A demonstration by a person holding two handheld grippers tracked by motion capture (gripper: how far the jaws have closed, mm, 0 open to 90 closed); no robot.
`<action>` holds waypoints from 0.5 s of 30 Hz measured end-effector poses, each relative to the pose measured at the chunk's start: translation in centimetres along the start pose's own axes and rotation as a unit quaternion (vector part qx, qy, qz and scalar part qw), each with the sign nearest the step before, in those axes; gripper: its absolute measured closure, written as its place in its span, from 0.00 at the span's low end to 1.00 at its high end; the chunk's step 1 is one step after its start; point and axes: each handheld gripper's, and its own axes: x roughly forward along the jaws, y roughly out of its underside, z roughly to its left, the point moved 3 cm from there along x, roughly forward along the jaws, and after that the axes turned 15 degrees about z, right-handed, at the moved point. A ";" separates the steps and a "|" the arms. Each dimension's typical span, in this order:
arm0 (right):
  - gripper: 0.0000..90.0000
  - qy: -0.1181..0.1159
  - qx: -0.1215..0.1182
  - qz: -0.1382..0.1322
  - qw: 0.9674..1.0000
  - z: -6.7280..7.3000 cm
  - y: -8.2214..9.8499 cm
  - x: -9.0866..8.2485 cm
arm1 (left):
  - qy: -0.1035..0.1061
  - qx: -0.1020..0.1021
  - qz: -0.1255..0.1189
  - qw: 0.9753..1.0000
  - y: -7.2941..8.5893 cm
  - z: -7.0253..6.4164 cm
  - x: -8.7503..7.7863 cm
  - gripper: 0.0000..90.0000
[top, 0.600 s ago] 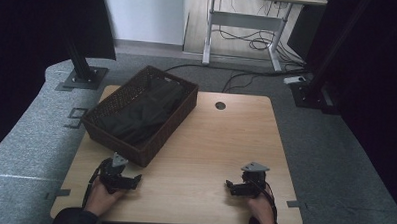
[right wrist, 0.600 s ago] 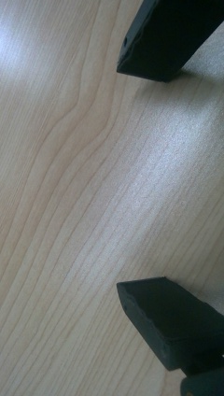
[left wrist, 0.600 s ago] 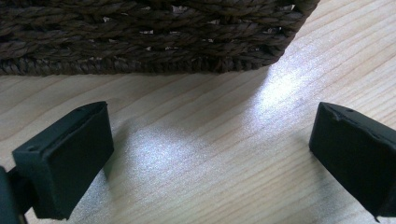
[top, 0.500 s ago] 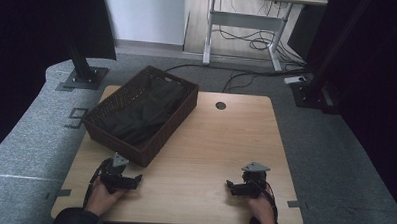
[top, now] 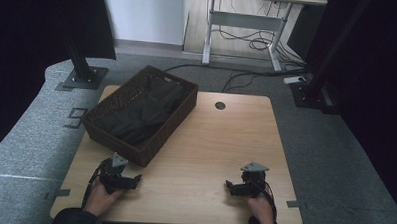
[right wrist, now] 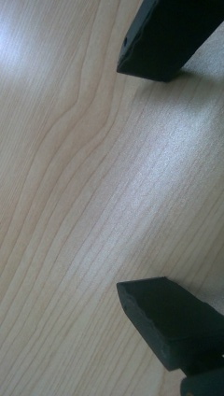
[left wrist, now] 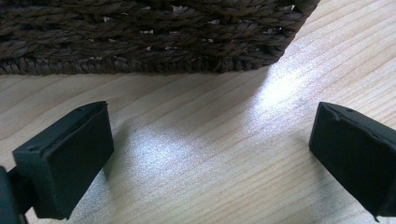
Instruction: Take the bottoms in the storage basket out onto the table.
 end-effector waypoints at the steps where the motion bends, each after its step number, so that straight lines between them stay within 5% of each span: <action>1: 0.00 0.000 -0.001 0.000 1.000 0.0 0.0 0.0 | 0.000 0.000 0.000 1.000 0.0 0.0 0.0 0.00; 15: 0.04 -0.014 -0.012 0.002 1.000 0.6 -0.5 -0.5 | 0.003 0.004 0.001 1.000 0.8 0.3 -0.4 0.00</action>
